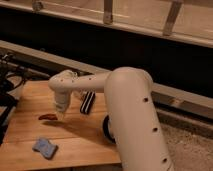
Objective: Drag the pepper across the table
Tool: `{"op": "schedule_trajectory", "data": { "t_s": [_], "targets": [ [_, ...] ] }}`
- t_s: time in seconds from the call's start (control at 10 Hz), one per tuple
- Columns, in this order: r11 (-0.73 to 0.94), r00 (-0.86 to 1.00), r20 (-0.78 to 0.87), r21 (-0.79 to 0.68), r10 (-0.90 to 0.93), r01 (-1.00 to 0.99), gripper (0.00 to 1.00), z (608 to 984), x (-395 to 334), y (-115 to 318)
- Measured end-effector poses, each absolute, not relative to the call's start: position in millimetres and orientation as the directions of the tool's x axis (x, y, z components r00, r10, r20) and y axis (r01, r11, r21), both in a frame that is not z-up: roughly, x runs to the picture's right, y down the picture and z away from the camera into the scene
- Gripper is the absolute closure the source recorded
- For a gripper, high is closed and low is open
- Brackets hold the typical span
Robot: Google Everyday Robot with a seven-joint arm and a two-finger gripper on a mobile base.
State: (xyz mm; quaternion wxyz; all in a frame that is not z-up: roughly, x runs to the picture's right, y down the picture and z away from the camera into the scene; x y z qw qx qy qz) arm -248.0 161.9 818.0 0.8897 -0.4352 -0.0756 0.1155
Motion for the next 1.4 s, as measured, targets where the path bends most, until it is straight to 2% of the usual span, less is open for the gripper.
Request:
{"op": "schedule_trajectory", "data": {
  "t_s": [0.4, 0.9, 1.2, 1.3, 1.4],
  "targets": [
    [0.593, 0.974, 0.049, -0.8, 0.222, -0.095, 0.88, 821, -262, 166],
    [0.546, 0.978, 0.185, -0.831, 0.096, 0.103, 0.88, 836, -363, 187],
    [0.514, 0.956, 0.289, -0.829, 0.055, 0.221, 0.81, 822, -402, 209],
    [0.522, 0.958, 0.282, -0.827, 0.06, 0.21, 0.85, 818, -406, 212],
    [0.526, 0.963, 0.263, -0.829, 0.067, 0.19, 0.95, 816, -401, 214]
  ]
}}
